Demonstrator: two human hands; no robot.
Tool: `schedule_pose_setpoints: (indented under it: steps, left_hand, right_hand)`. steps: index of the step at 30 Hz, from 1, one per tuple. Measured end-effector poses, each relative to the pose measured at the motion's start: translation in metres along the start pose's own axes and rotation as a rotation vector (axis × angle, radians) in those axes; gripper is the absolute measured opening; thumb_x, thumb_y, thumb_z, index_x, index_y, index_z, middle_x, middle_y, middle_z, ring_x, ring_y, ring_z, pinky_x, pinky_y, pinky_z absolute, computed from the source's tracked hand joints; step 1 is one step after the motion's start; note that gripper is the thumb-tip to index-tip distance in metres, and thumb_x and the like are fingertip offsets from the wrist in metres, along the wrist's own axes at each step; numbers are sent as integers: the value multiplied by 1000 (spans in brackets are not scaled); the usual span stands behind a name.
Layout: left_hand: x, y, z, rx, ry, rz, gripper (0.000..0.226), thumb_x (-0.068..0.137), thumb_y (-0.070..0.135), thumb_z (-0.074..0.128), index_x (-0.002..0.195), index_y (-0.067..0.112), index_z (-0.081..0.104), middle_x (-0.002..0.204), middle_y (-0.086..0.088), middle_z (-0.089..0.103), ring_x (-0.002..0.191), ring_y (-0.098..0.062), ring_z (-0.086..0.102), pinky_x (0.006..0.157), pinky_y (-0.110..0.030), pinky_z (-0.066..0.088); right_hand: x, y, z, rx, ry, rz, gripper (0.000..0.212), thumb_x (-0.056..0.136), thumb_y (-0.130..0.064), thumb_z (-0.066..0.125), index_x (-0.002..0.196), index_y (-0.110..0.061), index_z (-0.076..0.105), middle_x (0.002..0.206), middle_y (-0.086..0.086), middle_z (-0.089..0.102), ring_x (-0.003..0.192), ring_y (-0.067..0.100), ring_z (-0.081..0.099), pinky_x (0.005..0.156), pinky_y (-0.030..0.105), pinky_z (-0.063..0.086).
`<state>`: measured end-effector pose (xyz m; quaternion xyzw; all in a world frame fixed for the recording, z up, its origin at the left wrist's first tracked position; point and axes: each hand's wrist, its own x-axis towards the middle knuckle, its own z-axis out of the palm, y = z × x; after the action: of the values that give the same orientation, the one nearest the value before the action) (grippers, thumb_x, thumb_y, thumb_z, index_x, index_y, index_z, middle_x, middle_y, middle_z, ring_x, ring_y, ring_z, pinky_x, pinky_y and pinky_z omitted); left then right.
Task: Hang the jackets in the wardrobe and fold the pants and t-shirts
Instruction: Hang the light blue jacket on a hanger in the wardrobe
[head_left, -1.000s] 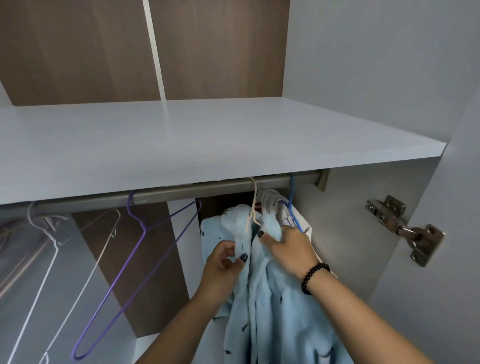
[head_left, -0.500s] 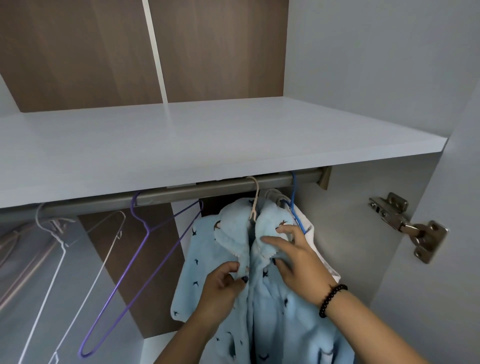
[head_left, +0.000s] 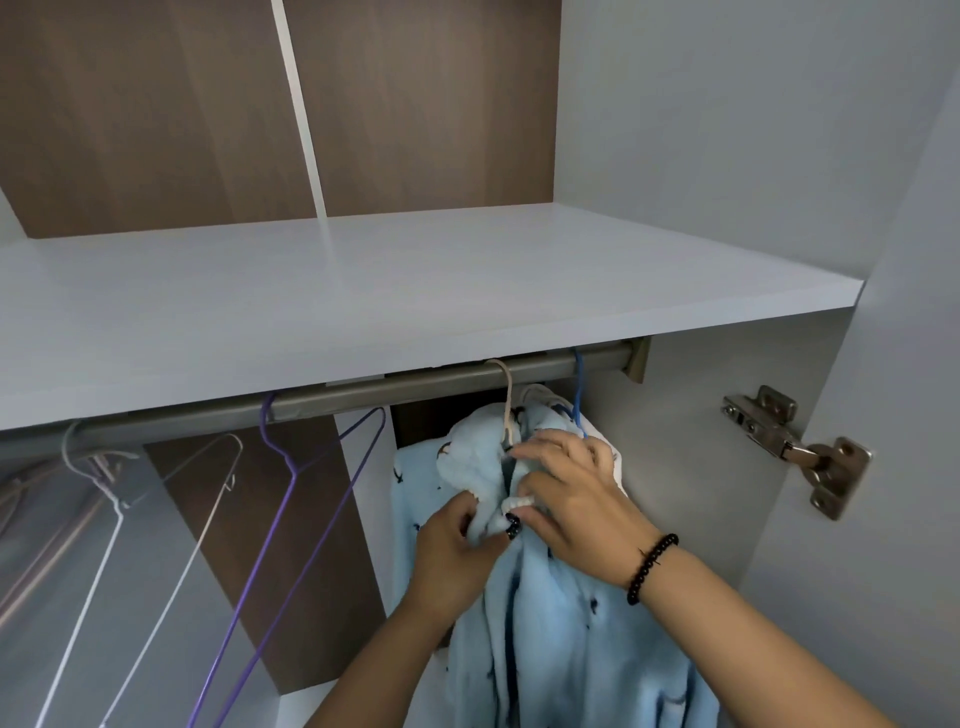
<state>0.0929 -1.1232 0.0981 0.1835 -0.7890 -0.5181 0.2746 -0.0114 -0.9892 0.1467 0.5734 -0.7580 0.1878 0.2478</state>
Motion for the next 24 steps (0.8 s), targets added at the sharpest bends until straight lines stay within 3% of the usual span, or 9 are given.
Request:
schedule_pose_setpoints:
  steps: [4, 7, 11, 13, 16, 18, 20, 22, 24]
  left_hand:
    - [-3, -4, -18, -246, -90, -48, 24, 78, 6, 78, 85, -8, 60, 73, -15, 59, 69, -19, 52, 64, -31, 42]
    - [-11, -2, -27, -298, -106, -86, 11, 79, -3, 74, 87, -5, 66, 72, -8, 65, 68, -11, 56, 62, -20, 45]
    - [-21, -4, -37, -329, -78, -116, 12, 78, -7, 73, 86, 3, 73, 82, -12, 73, 76, -14, 63, 69, -23, 49]
    - [-25, -5, -40, -299, -5, -114, 20, 77, -5, 75, 79, 15, 76, 85, -5, 75, 80, -13, 66, 71, -24, 51]
    - [-32, 1, -43, -132, 141, -7, 9, 63, 26, 78, 71, 26, 74, 91, 14, 71, 87, -4, 65, 74, -25, 51]
    - [-37, 7, -46, -75, 173, 56, 22, 56, 42, 71, 70, 25, 72, 88, 14, 68, 85, -4, 64, 72, -21, 50]
    - [-40, 16, -46, -102, 139, 67, 17, 61, 39, 75, 69, 24, 73, 86, 12, 69, 82, -5, 65, 69, -18, 50]
    - [-42, 20, -44, -94, 120, 71, 7, 72, 21, 80, 72, 24, 74, 83, 13, 70, 78, -6, 66, 68, -18, 50]
    - [-42, 16, -41, -43, 157, 37, 15, 79, 8, 76, 75, 22, 74, 77, 13, 71, 72, -3, 65, 67, -16, 49]
  right_hand:
    - [9, 4, -9, 98, -199, -32, 24, 87, -29, 54, 109, -26, 61, 114, -12, 61, 121, 8, 47, 107, 38, 12]
    - [21, -4, -9, 71, -359, -96, 36, 88, -23, 57, 125, -25, 54, 121, -8, 59, 122, 8, 44, 108, 39, 4]
    - [43, -15, -17, 47, -450, -168, 23, 91, -28, 54, 114, -23, 56, 108, -6, 62, 102, 12, 51, 100, 32, 16]
    - [48, -19, -18, 53, -482, -177, 19, 93, -34, 51, 108, -25, 56, 103, -5, 62, 93, 12, 51, 94, 30, 24]
    - [46, -23, -15, 57, -469, -162, 15, 94, -36, 46, 98, -23, 55, 92, -4, 63, 78, 13, 47, 83, 26, 24]
    - [44, -26, -15, 18, -453, -135, 20, 95, -37, 43, 93, -21, 55, 84, -3, 61, 73, 15, 44, 77, 23, 20]
    - [44, -26, -16, 0, -452, -89, 21, 95, -39, 44, 91, -22, 56, 79, -5, 59, 70, 14, 43, 75, 22, 19]
    - [45, -24, -19, 61, -478, -49, 16, 95, -39, 46, 90, -26, 54, 74, -9, 52, 69, 11, 42, 75, 21, 20]
    - [44, -23, -20, 153, -537, -16, 13, 95, -36, 48, 93, -25, 56, 73, -9, 50, 78, 16, 46, 72, 18, 24]
